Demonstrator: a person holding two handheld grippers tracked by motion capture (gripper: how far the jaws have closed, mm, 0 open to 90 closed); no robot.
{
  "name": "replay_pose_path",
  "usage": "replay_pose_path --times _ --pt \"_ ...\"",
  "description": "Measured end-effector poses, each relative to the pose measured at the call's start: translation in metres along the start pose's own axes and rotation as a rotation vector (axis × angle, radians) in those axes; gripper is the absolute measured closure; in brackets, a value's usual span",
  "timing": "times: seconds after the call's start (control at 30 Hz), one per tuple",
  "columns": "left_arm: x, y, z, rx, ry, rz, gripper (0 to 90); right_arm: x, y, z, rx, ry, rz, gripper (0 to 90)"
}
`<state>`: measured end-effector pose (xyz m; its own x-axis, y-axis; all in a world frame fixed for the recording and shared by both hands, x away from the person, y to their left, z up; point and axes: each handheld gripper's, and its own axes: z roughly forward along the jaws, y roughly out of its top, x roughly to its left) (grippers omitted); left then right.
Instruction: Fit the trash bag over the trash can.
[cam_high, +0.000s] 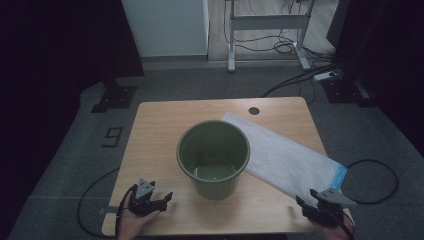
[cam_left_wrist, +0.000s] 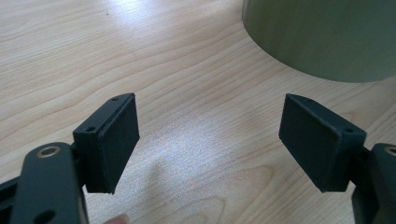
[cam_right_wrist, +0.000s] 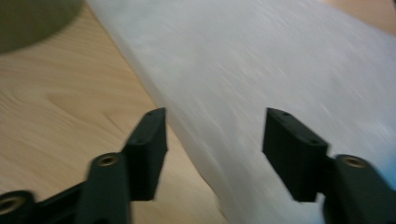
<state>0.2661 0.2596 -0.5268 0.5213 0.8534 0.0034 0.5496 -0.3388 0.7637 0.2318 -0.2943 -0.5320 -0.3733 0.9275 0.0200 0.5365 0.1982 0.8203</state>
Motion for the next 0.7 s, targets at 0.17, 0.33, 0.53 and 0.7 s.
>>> replay_pose_path --times 0.17,0.33,0.53,0.7 --pt "-0.002 -0.001 0.001 0.006 0.004 0.004 19.7 0.028 0.027 0.037 0.003 0.086 -0.029 25.3" --pt "-0.002 -0.001 0.002 0.01 0.004 0.009 19.7 0.046 0.049 0.085 0.04 0.127 -0.047 21.5" --pt "0.002 -0.002 0.002 0.018 0.008 0.004 19.7 0.057 0.067 0.129 0.091 0.096 -0.09 32.6" --pt "0.003 -0.003 0.002 0.015 0.014 -0.003 19.7 0.053 0.066 0.13 0.102 0.1 -0.096 59.8"
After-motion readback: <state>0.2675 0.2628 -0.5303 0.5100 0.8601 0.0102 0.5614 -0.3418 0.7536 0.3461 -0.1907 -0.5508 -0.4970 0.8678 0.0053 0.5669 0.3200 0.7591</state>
